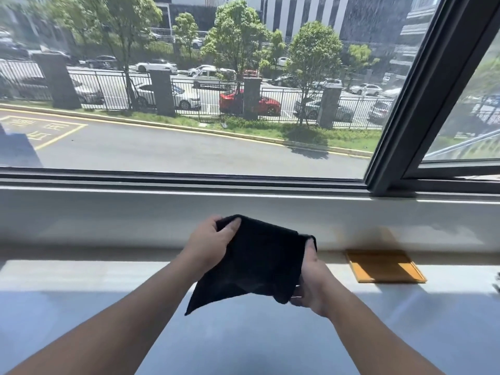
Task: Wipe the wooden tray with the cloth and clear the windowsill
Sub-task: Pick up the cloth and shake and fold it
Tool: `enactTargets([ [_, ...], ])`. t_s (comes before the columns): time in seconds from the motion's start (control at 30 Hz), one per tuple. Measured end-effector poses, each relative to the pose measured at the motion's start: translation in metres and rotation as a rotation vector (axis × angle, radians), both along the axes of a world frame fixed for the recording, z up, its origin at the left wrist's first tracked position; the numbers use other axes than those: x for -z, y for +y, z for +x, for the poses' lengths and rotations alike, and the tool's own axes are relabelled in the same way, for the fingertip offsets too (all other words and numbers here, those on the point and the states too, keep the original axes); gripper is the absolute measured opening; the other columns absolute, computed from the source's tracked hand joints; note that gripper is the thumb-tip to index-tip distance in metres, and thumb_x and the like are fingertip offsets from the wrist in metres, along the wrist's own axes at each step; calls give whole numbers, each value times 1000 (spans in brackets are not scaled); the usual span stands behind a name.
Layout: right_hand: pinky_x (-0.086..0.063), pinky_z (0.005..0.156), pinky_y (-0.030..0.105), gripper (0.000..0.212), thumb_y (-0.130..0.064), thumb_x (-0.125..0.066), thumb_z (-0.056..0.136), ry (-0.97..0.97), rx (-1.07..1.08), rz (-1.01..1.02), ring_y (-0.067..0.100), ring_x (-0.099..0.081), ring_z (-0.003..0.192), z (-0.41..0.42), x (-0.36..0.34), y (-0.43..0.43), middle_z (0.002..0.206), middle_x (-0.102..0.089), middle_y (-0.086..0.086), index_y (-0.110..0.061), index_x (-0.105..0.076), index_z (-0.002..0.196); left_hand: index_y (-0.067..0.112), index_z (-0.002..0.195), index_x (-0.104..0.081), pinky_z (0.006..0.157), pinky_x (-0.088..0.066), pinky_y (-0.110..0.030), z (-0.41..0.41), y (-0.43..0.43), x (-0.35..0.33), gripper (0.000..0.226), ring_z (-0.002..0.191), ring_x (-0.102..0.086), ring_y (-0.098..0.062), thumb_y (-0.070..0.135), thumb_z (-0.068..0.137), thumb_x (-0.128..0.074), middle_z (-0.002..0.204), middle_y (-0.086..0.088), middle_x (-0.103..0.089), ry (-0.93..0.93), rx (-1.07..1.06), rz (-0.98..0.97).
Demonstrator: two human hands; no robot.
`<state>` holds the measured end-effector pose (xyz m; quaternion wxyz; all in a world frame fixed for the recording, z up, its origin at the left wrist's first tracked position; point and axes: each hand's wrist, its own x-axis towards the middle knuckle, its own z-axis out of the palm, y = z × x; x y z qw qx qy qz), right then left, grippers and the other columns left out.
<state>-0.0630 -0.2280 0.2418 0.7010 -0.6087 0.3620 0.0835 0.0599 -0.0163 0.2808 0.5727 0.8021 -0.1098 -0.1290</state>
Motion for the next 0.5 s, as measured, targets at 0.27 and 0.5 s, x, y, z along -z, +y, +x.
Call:
enactTargets([
  [0.27,-47,105,51,102,-91,-31,86,-261,-93,431,35,-64,128,10,-41,-24,137,-68,19,-10,-68,134,3,121,-69,104,-54,-50,20,12,-4,77,111,-73,-35,73,92,-58,123,-16,-75,568,76,-224],
  [0.5,-48,109,61,56,13,-48,92,-285,-185,301,51,-59,128,-4,-13,-15,139,-61,30,-12,-57,141,32,140,-57,89,-59,-53,-2,19,44,77,119,-69,-42,-18,81,-60,133,-14,-71,756,344,-339],
])
